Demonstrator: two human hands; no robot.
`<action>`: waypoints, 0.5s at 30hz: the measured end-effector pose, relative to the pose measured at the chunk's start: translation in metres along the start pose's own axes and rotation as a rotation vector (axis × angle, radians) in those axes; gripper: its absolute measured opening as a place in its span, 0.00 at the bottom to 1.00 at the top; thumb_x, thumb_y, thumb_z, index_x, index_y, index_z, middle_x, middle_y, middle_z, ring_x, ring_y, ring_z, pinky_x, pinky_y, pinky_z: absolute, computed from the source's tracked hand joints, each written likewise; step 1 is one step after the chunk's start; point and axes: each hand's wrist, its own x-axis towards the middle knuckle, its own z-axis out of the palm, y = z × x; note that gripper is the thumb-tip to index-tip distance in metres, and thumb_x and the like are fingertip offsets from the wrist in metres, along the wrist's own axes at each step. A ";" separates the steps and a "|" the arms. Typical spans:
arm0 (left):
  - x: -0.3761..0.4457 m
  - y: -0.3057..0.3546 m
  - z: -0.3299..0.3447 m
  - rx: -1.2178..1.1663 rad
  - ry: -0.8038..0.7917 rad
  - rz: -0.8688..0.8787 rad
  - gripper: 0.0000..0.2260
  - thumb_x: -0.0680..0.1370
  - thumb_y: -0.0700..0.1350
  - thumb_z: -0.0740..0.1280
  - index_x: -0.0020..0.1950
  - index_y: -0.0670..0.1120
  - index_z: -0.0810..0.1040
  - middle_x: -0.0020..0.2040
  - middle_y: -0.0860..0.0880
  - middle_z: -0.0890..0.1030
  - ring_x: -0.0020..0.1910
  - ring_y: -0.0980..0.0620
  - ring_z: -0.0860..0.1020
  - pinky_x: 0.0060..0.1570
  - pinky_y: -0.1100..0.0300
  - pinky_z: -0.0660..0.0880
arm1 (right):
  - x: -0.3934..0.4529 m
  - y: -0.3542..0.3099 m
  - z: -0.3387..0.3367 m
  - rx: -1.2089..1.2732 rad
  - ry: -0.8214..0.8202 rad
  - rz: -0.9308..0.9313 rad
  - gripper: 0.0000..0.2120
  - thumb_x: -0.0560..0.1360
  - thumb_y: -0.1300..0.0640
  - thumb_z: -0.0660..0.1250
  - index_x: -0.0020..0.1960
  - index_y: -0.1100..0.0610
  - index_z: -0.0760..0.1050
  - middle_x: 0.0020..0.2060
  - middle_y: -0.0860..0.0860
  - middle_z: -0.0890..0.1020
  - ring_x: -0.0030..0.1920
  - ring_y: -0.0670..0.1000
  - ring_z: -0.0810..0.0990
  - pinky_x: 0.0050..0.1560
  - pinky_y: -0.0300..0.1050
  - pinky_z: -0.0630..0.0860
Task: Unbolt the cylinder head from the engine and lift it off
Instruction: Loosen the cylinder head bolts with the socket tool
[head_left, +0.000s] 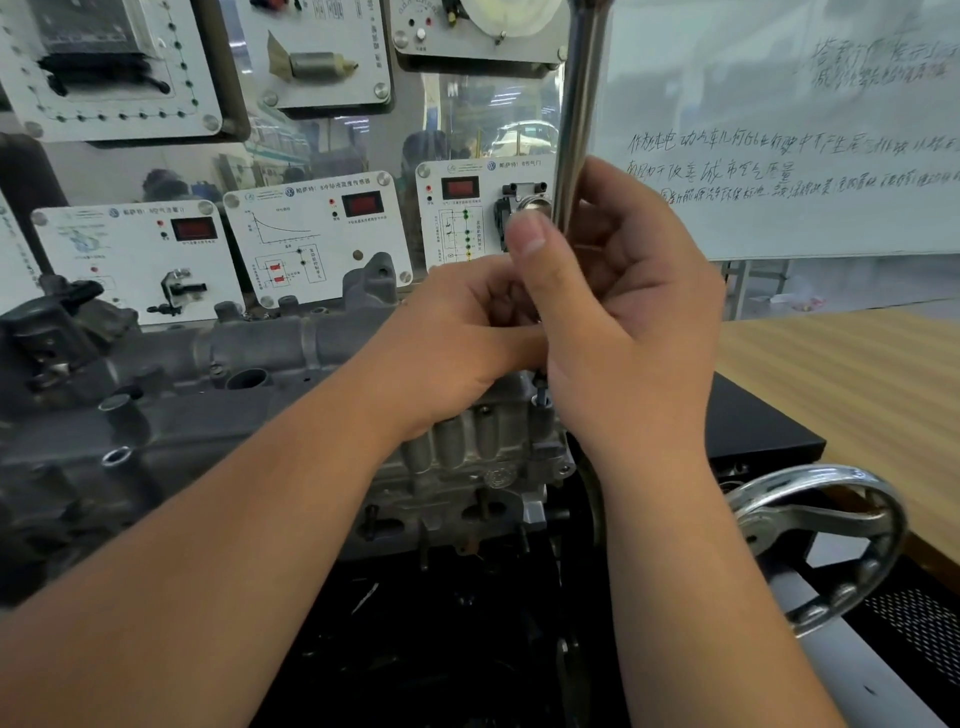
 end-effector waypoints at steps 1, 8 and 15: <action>0.000 0.000 0.000 0.025 0.007 -0.001 0.15 0.71 0.41 0.72 0.55 0.36 0.81 0.49 0.33 0.82 0.52 0.31 0.81 0.53 0.35 0.78 | 0.000 0.001 0.001 -0.019 0.012 0.007 0.15 0.77 0.52 0.71 0.62 0.56 0.79 0.48 0.46 0.85 0.48 0.49 0.85 0.50 0.54 0.82; -0.003 -0.003 -0.003 -0.095 -0.051 -0.011 0.08 0.74 0.39 0.72 0.52 0.47 0.84 0.44 0.49 0.87 0.46 0.50 0.85 0.47 0.61 0.80 | -0.002 0.005 -0.001 -0.120 0.080 -0.047 0.12 0.81 0.56 0.66 0.59 0.60 0.82 0.43 0.46 0.84 0.43 0.42 0.81 0.46 0.41 0.78; -0.001 0.001 -0.001 -0.037 -0.019 -0.005 0.07 0.76 0.35 0.72 0.53 0.36 0.82 0.47 0.34 0.83 0.46 0.40 0.83 0.47 0.51 0.82 | -0.001 0.001 -0.002 -0.046 -0.014 -0.048 0.18 0.81 0.53 0.64 0.69 0.58 0.73 0.44 0.47 0.84 0.46 0.47 0.84 0.49 0.52 0.82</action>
